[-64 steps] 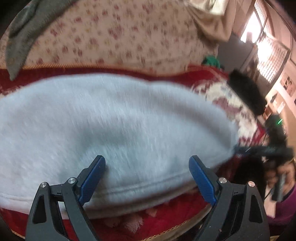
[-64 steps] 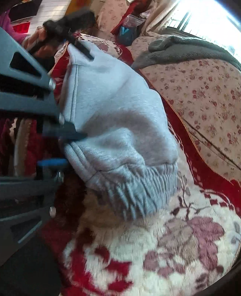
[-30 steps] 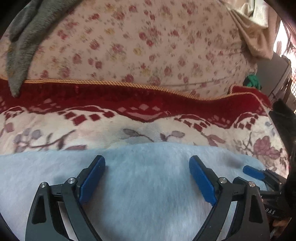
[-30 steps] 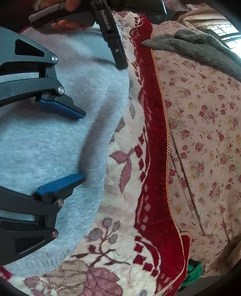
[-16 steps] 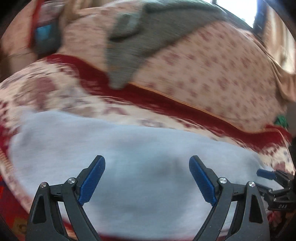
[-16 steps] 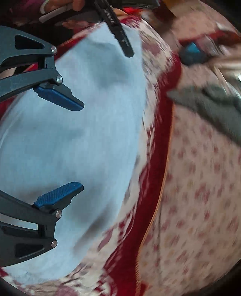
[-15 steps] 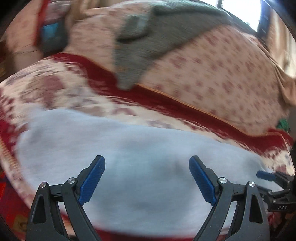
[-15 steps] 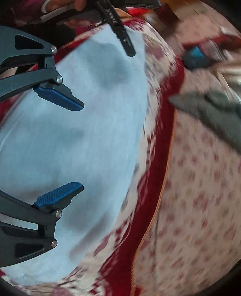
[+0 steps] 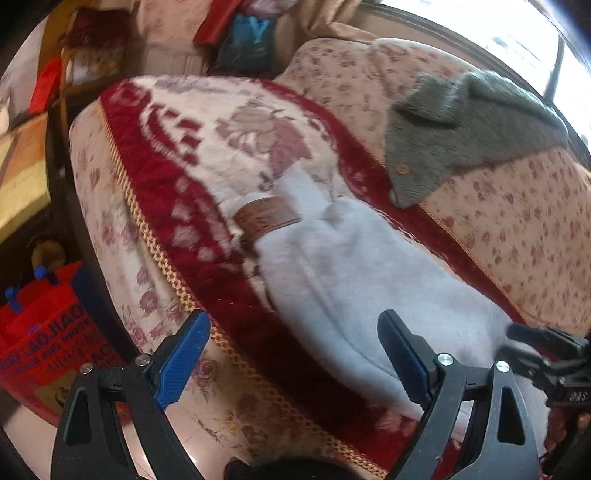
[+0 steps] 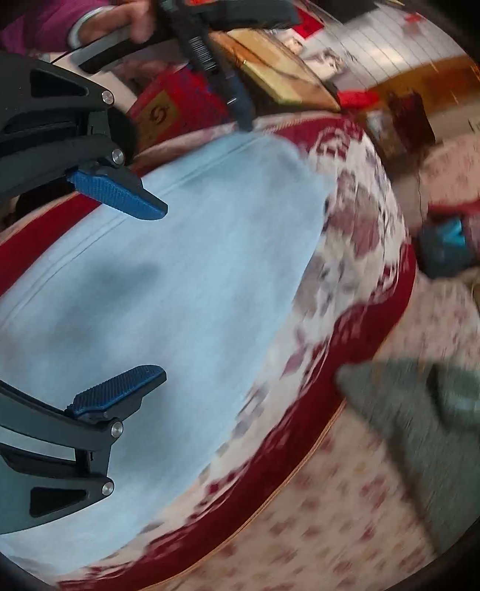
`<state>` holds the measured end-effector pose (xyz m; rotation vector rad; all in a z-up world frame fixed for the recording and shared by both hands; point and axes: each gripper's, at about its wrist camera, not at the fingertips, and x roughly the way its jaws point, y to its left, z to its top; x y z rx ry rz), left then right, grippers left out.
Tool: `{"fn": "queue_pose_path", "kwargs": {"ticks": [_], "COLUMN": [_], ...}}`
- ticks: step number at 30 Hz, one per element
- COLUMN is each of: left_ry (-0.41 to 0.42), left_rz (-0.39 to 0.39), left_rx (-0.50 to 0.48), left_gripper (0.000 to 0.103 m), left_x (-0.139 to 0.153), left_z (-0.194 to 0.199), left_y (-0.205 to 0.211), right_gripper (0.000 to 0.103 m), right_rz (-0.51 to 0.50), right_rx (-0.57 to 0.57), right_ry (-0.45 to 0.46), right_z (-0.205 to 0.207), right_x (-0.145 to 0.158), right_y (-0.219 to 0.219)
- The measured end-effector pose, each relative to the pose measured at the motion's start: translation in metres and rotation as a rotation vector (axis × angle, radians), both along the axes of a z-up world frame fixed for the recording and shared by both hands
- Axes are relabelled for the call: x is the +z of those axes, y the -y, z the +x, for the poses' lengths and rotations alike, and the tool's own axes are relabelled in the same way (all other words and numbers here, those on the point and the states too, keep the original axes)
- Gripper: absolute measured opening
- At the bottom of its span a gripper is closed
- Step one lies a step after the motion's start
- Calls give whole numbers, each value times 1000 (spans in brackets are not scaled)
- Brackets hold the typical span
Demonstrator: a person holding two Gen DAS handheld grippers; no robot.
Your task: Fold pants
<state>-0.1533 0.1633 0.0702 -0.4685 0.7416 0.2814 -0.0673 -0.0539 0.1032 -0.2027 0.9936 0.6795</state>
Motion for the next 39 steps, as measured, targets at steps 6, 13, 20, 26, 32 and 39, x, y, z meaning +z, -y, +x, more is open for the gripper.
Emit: {"fn": "queue_pose_path", "kwargs": {"ticks": [6,13,20,26,32,39], "left_ry": [-10,-15,-41,-73,-75,-84], "left_rz": [-67,-84,-73,-72,-58,-73], "left_rx": [-10,-31,-51,-61,-58,-54], "left_gripper": [92,92,92,92,94,97], "left_x": [-19,-34,-45,-54,-54,-58], "left_z": [10,26,48,64,71,76], "left_y": [-17,-19,-20,-19,-17,-20], "right_gripper": [85,85,85,92,92,92], "right_rz": [-46,-48,-103,-114,-62,-134], "right_rx": [41,93,82,88,165,252], "right_ry": [36,47,28,8,23,53], "right_z": [30,67,104,117,114,116], "right_x": [-5,-11,-38,-52,-23,-30], "right_y": [-68,-119,-151,-151,-145,-171]}}
